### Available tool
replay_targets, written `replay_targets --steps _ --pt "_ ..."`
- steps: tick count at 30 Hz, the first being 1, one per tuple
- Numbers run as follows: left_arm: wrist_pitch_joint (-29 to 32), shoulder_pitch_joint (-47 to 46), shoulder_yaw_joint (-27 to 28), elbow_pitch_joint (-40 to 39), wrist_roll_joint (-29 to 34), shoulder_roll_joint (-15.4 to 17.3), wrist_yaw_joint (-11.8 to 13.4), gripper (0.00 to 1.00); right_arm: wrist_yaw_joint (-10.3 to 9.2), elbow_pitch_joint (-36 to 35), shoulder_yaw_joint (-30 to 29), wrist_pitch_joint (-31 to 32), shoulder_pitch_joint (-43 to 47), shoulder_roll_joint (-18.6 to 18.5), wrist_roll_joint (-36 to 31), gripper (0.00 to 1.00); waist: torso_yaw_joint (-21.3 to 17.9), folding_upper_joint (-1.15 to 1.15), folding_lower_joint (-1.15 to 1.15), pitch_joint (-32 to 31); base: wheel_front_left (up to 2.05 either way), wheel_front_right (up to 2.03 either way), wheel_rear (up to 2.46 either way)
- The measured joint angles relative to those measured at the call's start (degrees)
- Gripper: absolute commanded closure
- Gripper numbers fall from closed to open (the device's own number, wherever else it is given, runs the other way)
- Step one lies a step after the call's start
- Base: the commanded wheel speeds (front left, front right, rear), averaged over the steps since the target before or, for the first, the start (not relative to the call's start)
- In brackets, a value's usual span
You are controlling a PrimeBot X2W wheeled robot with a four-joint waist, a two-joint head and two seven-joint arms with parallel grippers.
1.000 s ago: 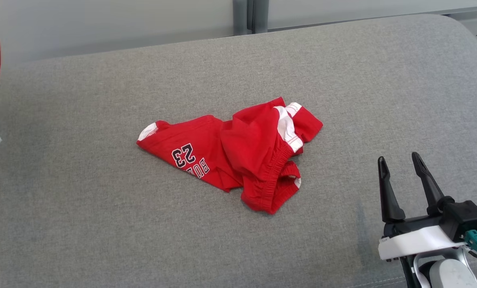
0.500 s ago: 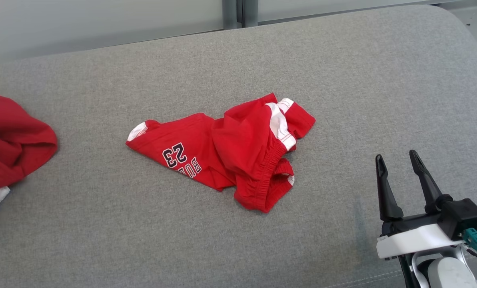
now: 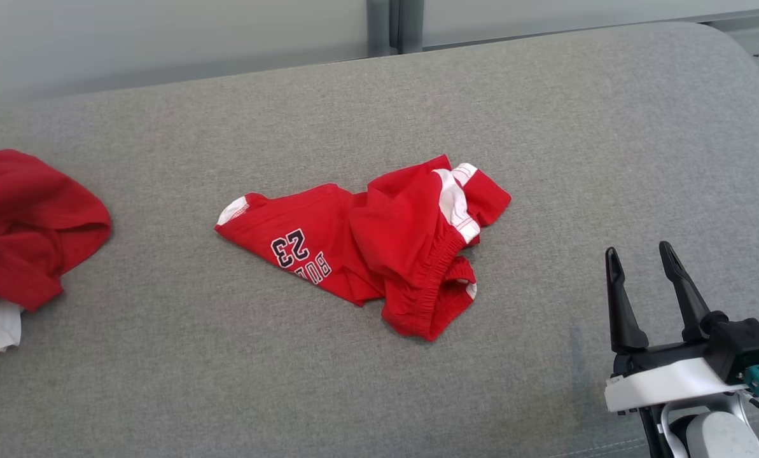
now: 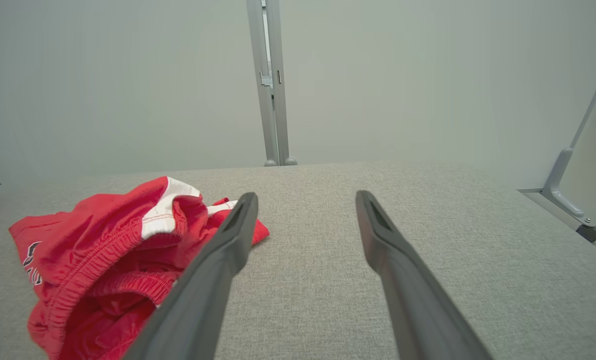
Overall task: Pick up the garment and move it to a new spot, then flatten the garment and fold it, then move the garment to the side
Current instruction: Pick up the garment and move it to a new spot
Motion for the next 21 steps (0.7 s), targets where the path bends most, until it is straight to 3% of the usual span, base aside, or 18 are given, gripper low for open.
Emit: replay_targets --steps 6,9,15,21 --pt "-3.44 -0.92 1.81 -10.90 -1.83 -0.43 -1.11 0.00 0.00 -0.15 0.21 0.00 0.20 0.01 -0.59 0.00 0.70 0.00 0.00 -0.41 0.00 0.00 0.00" --pt "-5.87 -0.34 2.20 -19.34 -2.00 -2.14 -0.67 0.00 0.00 -0.40 0.33 0.00 0.18 0.02 -1.02 0.00 0.43 0.00 0.00 -0.55 0.00 0.00 0.00" --pt "-8.58 6.43 -0.78 -36.26 -1.19 -8.08 4.05 0.00 0.00 -0.83 0.23 0.00 0.18 0.03 -1.77 0.00 -0.78 0.00 0.00 -0.51 0.00 0.00 0.00" --pt "-9.54 14.75 -9.20 -47.09 0.04 -16.37 6.54 0.00 0.00 -1.13 -0.27 0.00 0.19 0.00 -1.91 0.00 -2.15 0.00 0.00 0.41 0.00 0.00 0.00"
